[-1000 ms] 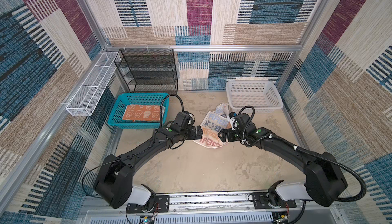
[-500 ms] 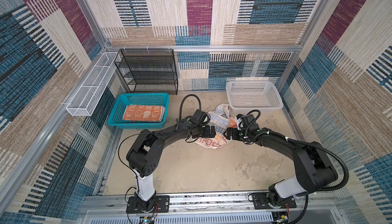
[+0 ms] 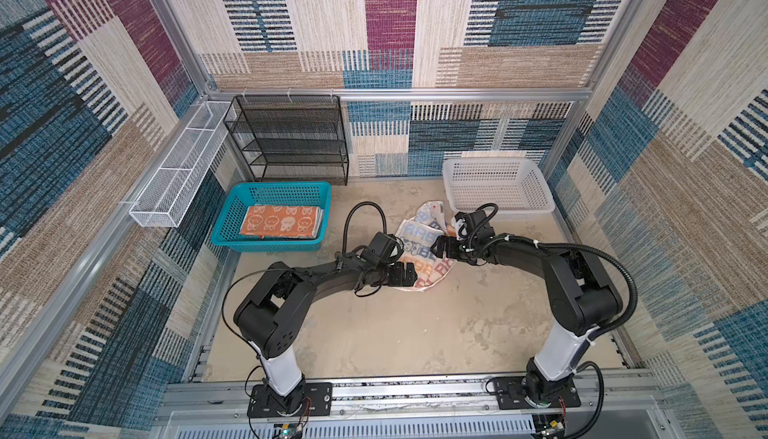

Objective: Fold and stack the towels

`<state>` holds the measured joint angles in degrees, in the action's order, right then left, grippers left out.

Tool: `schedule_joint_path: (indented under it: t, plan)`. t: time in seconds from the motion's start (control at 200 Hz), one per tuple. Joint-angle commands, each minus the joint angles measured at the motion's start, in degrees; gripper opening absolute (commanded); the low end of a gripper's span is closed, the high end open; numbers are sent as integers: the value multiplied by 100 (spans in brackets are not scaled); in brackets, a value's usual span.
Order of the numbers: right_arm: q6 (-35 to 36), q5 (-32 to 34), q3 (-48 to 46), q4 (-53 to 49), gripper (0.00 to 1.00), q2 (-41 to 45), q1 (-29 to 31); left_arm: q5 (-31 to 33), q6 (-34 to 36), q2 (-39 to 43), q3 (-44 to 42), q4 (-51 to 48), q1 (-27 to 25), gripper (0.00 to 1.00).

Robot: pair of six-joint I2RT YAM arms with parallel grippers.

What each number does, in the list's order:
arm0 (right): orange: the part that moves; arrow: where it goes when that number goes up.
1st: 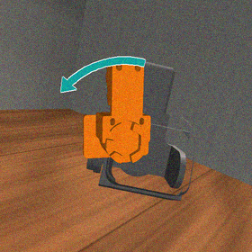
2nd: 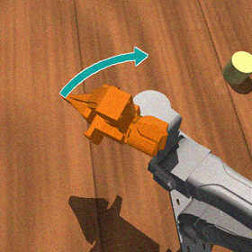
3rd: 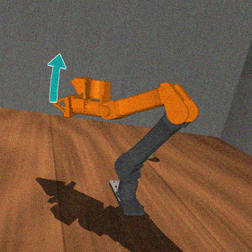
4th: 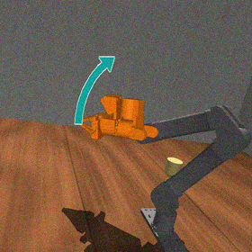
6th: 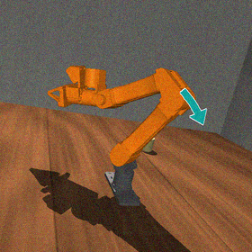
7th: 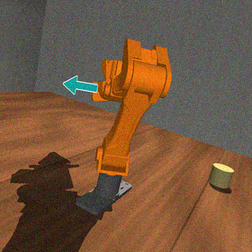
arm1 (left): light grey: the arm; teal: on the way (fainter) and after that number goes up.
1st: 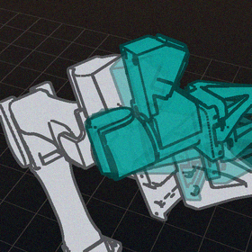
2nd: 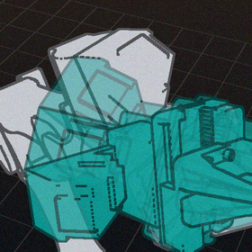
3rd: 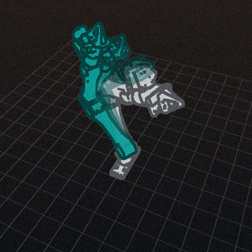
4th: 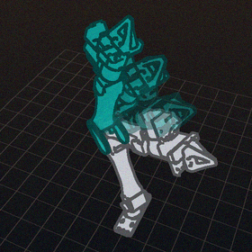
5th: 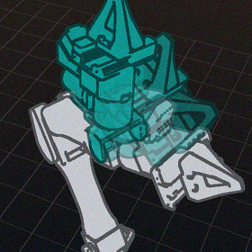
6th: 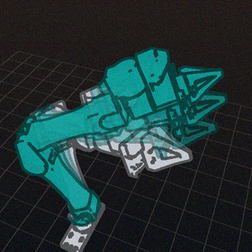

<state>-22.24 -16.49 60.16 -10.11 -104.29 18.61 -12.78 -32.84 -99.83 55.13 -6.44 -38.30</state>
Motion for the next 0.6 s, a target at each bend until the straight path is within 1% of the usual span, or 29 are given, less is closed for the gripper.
schedule_joint_path:
  t: [0.0,0.17,0.25,0.346,0.416,0.496,0.536,0.596]
  plan:
    - [-49,-146,590,-119,99,-464,134,-33,-281,228,-268,-421,-66,100]
    - [-70,-192,2201,-596,99,-1617,452,-49,-647,663,-529,-178,-345,100]
    - [-68,-194,3114,-917,99,-2218,529,-18,-772,722,-443,-126,-550,100]
    - [7,-70,4469,-1494,99,-2892,523,-12,-825,834,-286,-123,-669,100]
    - [112,-63,5213,-1881,99,-3135,518,106,-678,1064,-111,-462,-666,100]
    - [177,-26,5406,-1986,99,-2923,488,633,-340,1487,53,-1018,-656,100]
    - [208,27,5276,-1965,99,-2708,476,939,-192,1701,59,-1203,-620,100]
    - [230,132,4856,-1858,99,-2236,470,1160,-3,1960,47,-1387,-522,100]
